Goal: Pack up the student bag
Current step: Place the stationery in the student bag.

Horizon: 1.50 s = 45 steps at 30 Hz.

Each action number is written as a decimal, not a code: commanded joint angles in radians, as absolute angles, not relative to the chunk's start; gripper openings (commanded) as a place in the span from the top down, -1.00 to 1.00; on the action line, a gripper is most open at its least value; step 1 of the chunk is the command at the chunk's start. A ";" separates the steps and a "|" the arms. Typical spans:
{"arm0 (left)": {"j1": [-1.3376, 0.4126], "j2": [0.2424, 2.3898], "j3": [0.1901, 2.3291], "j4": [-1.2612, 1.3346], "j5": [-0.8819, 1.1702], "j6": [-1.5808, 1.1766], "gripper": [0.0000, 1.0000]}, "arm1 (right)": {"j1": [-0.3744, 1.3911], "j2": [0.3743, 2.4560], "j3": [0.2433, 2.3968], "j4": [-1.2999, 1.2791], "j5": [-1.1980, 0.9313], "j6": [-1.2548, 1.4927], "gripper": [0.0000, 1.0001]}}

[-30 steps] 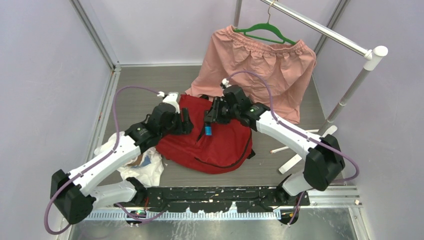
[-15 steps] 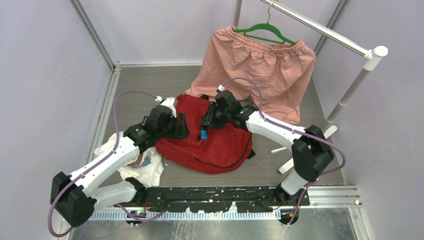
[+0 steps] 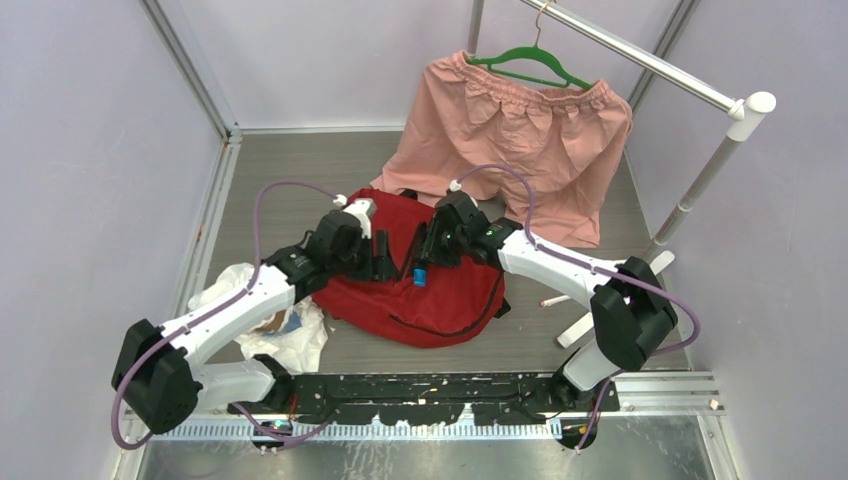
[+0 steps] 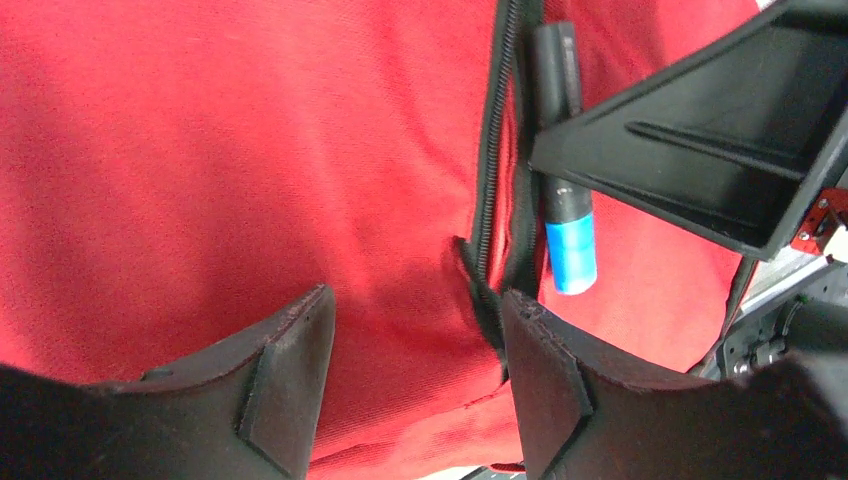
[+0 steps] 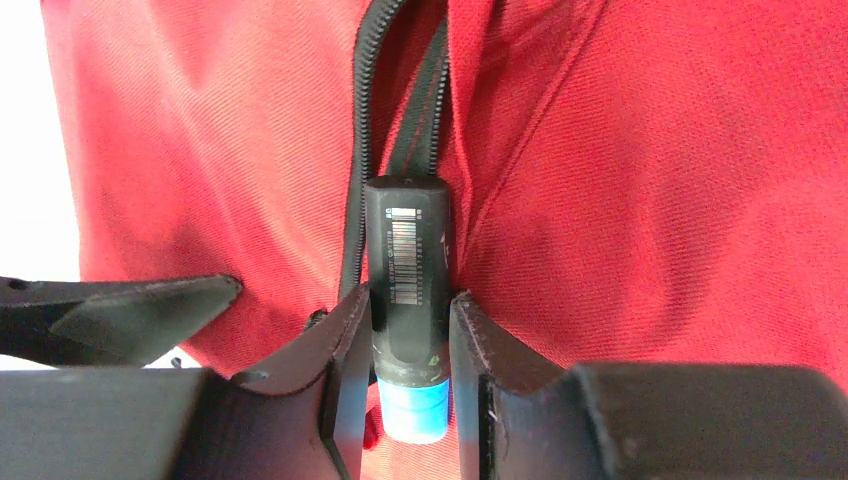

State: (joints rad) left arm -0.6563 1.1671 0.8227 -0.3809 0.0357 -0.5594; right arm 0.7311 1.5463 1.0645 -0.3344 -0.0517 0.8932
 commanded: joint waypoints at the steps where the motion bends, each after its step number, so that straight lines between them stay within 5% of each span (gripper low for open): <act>1: -0.710 1.224 0.883 -0.311 0.016 -0.517 -0.27 | 0.726 1.516 1.069 -0.382 0.021 0.881 0.98; 19: -0.787 1.439 0.932 -0.197 -0.301 -0.445 -0.11 | 0.725 1.580 1.098 -0.377 -0.054 0.880 0.98; 45: -0.962 1.651 1.081 -0.493 -0.710 -0.356 0.05 | 0.724 1.557 1.092 -0.354 -0.056 0.875 0.98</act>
